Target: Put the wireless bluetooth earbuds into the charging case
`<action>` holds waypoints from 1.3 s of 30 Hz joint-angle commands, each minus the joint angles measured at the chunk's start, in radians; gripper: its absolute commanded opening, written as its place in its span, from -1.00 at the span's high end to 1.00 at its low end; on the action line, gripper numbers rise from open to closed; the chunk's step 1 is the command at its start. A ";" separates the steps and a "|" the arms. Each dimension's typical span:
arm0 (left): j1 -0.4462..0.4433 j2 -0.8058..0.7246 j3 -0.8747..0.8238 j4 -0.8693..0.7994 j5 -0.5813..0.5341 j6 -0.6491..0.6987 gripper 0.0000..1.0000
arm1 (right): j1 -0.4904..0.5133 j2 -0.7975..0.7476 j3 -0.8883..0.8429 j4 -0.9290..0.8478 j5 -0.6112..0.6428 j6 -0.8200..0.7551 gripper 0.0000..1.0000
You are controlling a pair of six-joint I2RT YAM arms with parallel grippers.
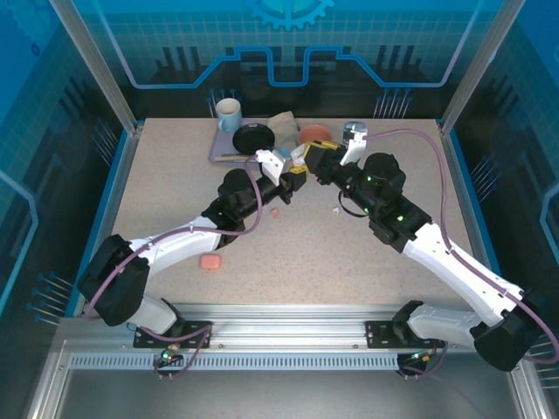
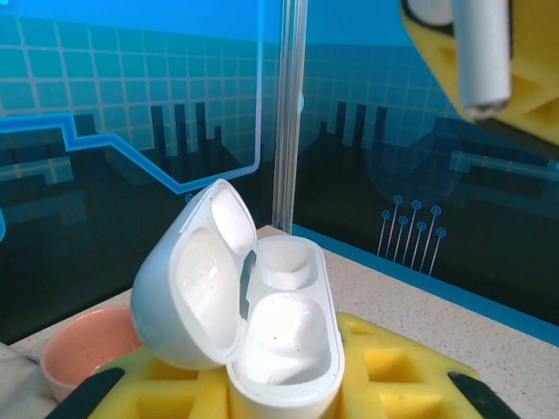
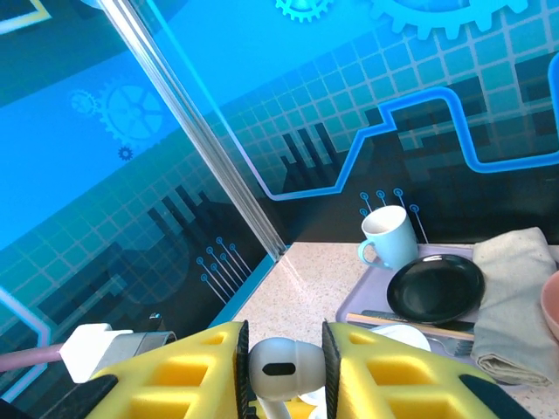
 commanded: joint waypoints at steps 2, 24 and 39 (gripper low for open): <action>-0.001 0.007 0.050 -0.017 -0.015 -0.027 1.00 | 0.019 0.018 -0.023 0.104 0.026 0.008 0.42; -0.011 -0.009 0.083 -0.061 -0.029 -0.050 1.00 | 0.034 0.071 -0.056 0.167 0.046 0.040 0.42; -0.011 -0.006 0.083 -0.050 -0.036 -0.064 1.00 | 0.035 0.060 -0.090 0.171 0.068 0.057 0.43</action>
